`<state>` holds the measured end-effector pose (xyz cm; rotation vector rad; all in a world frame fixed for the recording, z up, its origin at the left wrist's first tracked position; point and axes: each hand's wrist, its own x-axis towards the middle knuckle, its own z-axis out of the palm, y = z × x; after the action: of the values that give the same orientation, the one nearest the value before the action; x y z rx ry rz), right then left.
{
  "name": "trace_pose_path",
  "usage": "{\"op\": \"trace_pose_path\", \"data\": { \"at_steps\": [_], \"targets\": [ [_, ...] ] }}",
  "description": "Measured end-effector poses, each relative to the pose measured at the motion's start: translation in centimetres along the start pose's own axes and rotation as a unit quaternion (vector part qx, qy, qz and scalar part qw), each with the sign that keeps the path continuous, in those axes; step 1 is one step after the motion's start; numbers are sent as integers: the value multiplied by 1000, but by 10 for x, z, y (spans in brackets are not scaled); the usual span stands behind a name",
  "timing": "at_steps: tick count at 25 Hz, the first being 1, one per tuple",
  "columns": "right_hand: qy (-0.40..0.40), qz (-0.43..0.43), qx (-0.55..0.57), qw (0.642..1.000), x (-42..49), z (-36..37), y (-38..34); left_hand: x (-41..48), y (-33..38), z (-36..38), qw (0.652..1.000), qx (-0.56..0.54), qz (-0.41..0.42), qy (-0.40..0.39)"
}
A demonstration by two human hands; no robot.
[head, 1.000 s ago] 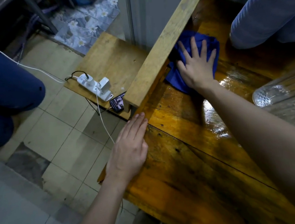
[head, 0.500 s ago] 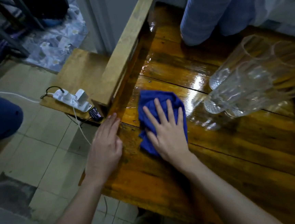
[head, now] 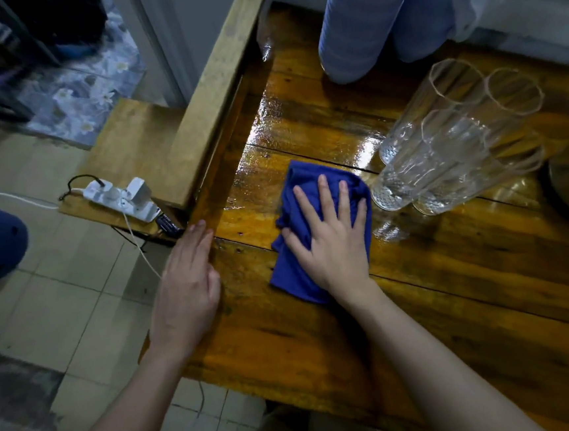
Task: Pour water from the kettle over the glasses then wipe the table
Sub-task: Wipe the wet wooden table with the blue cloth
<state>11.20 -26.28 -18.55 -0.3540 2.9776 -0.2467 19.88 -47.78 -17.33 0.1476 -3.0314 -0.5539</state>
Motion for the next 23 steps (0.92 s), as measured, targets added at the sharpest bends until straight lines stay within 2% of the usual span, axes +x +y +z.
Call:
{"op": "trace_pose_path", "data": {
  "at_steps": [15,20,23],
  "targets": [
    [-4,53,-19,998,184,-15,-15,2,-3,4,1000,-14,-14,-11],
    [10,55,-13,998,177,-14,-22,3,-3,4,1000,-8,-8,-7],
    [22,8,-23,999,145,-9,-34,3,-2,4,1000,-12,-1,-4]
  ]
}}
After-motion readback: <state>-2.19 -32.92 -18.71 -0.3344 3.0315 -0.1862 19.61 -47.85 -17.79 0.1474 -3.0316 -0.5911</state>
